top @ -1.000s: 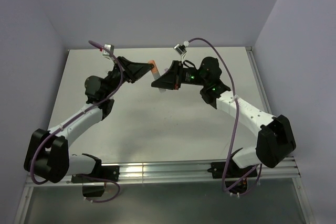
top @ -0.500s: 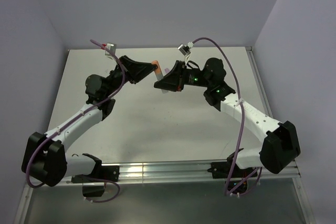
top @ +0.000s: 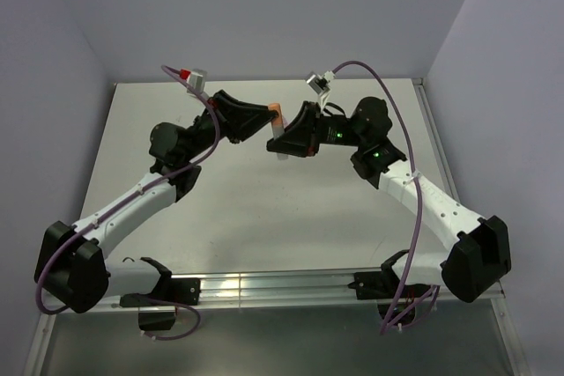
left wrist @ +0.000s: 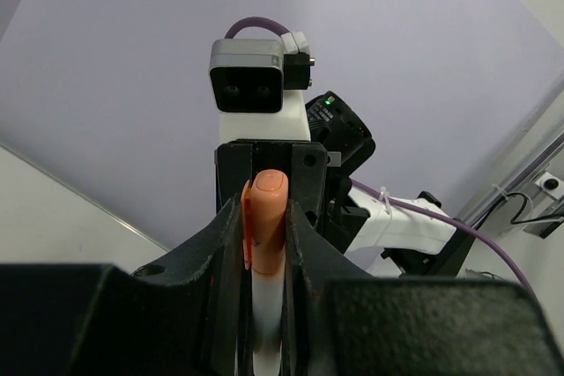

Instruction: Insert the pens into the pen caps

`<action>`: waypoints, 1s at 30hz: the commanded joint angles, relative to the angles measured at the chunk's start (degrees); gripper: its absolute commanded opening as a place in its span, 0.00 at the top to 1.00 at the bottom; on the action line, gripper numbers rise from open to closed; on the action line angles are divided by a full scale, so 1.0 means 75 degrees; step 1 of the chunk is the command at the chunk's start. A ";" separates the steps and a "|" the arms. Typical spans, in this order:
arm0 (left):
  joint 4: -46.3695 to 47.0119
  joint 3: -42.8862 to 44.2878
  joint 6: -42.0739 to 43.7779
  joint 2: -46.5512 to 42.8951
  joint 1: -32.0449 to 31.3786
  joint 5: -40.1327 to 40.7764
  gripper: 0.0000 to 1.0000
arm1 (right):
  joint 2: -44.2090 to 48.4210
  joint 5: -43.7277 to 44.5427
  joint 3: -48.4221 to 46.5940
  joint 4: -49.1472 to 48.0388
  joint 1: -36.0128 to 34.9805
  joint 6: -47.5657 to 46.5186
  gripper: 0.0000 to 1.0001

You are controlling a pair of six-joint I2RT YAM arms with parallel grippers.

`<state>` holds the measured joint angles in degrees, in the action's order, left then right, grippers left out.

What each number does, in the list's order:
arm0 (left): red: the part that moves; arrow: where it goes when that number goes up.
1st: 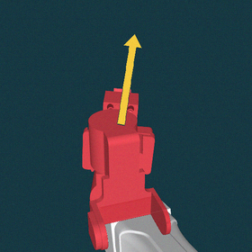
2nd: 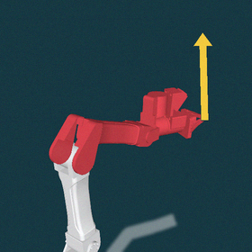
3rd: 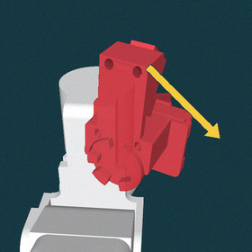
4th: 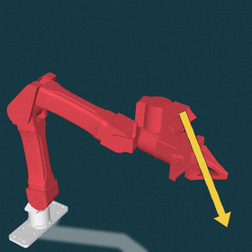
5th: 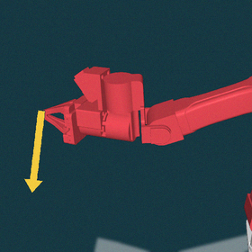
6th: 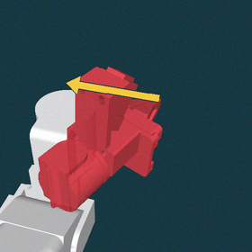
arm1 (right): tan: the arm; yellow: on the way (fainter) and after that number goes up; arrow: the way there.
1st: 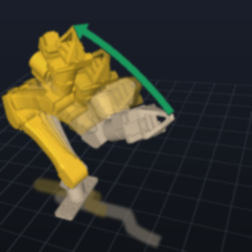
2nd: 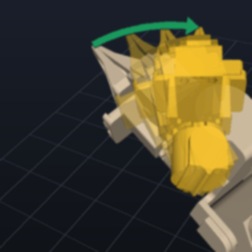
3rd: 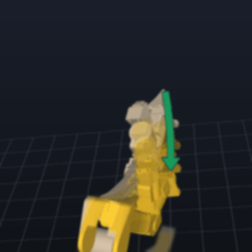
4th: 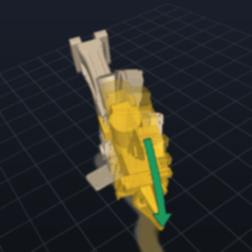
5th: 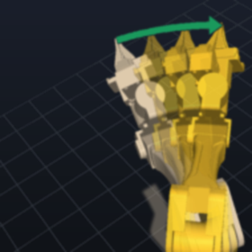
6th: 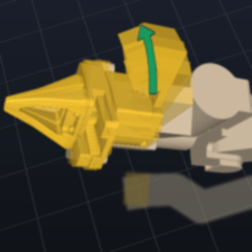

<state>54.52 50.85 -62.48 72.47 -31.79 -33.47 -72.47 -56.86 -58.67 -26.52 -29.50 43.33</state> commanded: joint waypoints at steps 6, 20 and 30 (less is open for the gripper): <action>-0.0988 -0.0135 0.0514 -0.0287 -0.1070 -0.2627 1.00 | -0.0064 0.1394 -0.0298 -0.0507 0.0382 0.0117 1.00; -0.1515 -0.0229 0.0877 -0.0404 -0.1199 -0.2873 1.00 | -0.0158 0.1172 -0.0357 -0.0635 0.0558 0.0257 1.00; -0.1961 -0.0112 0.1252 -0.0299 -0.1597 -0.2943 1.00 | -0.0193 0.1019 -0.0345 -0.0846 0.0722 0.0445 1.00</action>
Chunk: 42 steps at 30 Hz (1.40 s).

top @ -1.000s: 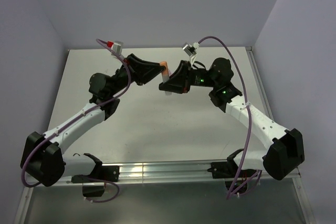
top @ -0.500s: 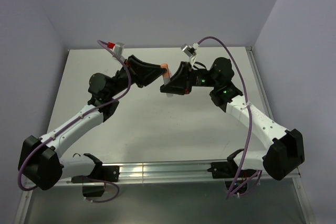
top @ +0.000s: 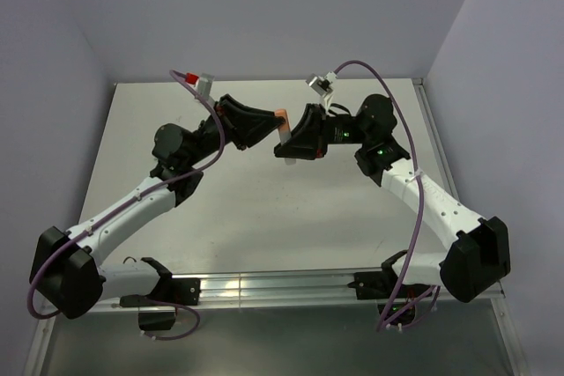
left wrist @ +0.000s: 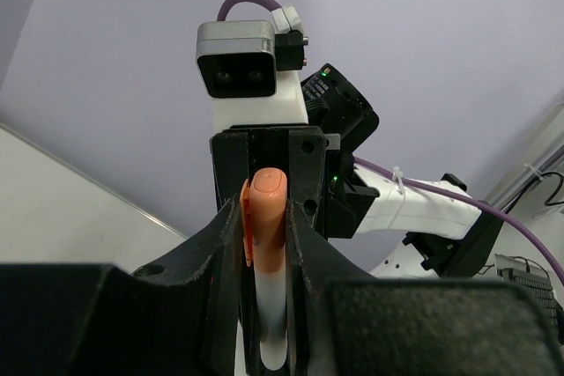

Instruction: Insert the pens into the pen caps

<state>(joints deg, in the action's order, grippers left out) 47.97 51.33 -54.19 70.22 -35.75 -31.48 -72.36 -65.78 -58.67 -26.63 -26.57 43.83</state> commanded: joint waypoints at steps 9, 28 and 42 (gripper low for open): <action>-0.2163 0.0186 0.0778 -0.0186 -0.1081 -0.2226 1.00 | -0.0383 0.1997 -0.0590 -0.0178 0.0273 0.0097 1.00; -0.5033 0.1863 0.0593 -0.1123 0.1777 0.2848 0.50 | -0.0663 0.3707 -0.0776 0.3503 0.0365 -0.1952 1.00; -0.6910 0.1371 0.0698 -0.1920 0.2586 0.3600 0.53 | -0.5055 0.6801 -0.4011 0.6972 0.1315 -0.3090 0.62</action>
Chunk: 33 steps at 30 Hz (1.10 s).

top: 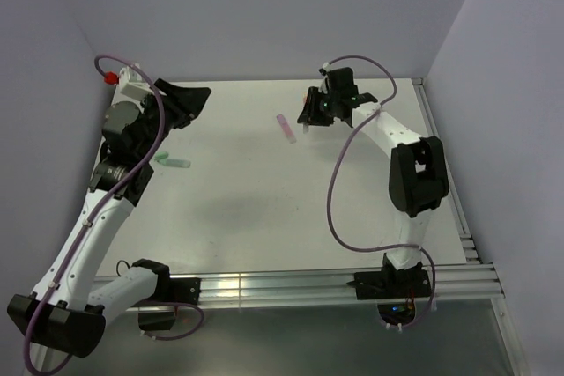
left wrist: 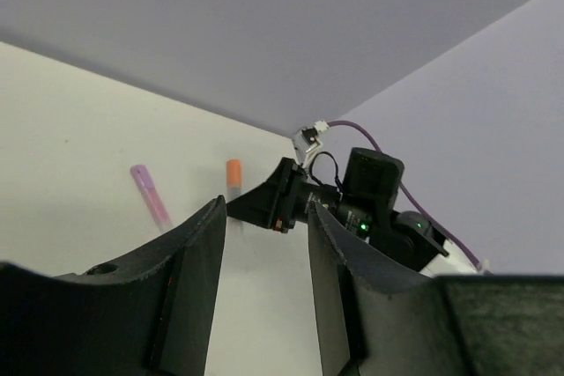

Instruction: Insert the pens into the pen caps

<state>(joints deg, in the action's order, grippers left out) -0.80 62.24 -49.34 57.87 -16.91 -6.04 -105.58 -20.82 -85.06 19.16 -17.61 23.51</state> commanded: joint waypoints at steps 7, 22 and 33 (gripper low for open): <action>-0.0667 -0.0236 0.0216 -0.0309 0.0250 0.0079 0.54 | -0.1789 0.1182 -0.1209 0.1090 0.0203 -0.0380 0.41; -0.2024 -0.0037 -0.0568 0.0276 0.0625 0.1659 0.50 | -0.0350 0.1990 -0.0122 0.0821 0.0203 -0.0381 0.09; -0.3643 0.0291 -0.2127 0.2302 0.1176 0.3991 0.32 | 0.2381 0.1429 0.2234 -0.0386 -0.0066 0.0135 0.00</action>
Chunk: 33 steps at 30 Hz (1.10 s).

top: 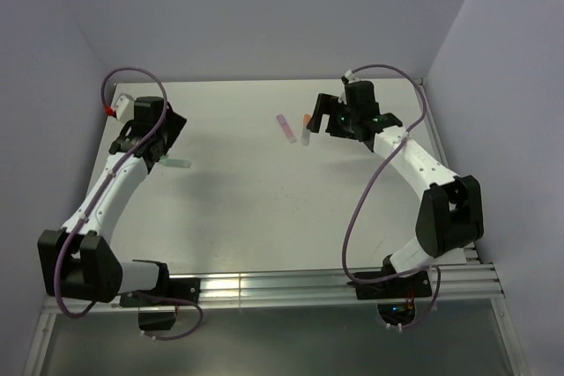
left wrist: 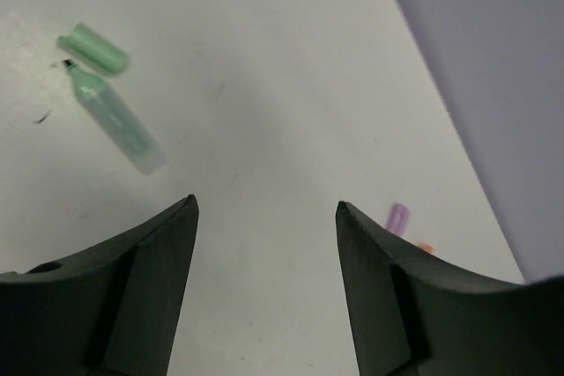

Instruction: Insert the pens into the pen caps

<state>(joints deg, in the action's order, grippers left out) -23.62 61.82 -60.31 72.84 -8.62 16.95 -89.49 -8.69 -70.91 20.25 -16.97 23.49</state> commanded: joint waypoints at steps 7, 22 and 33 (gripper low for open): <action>-0.1104 0.0557 -0.1426 0.1888 0.0481 0.0963 0.23 | 0.0647 -0.0716 0.0783 -0.0988 -0.0221 0.0232 0.00; -0.1960 0.1835 -0.1989 0.4444 0.0739 0.1220 0.29 | 0.1069 -0.1197 0.1264 -0.1423 -0.0233 0.0419 0.00; -0.1937 0.1648 -0.2013 0.4796 0.0857 0.1267 0.38 | 0.1116 -0.1291 0.1299 -0.1458 -0.0233 0.0419 0.00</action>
<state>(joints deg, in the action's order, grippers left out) -37.21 73.25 -74.65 107.83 -2.46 24.58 -83.72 -17.82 -61.47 11.90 -18.41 26.33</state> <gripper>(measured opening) 0.631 0.999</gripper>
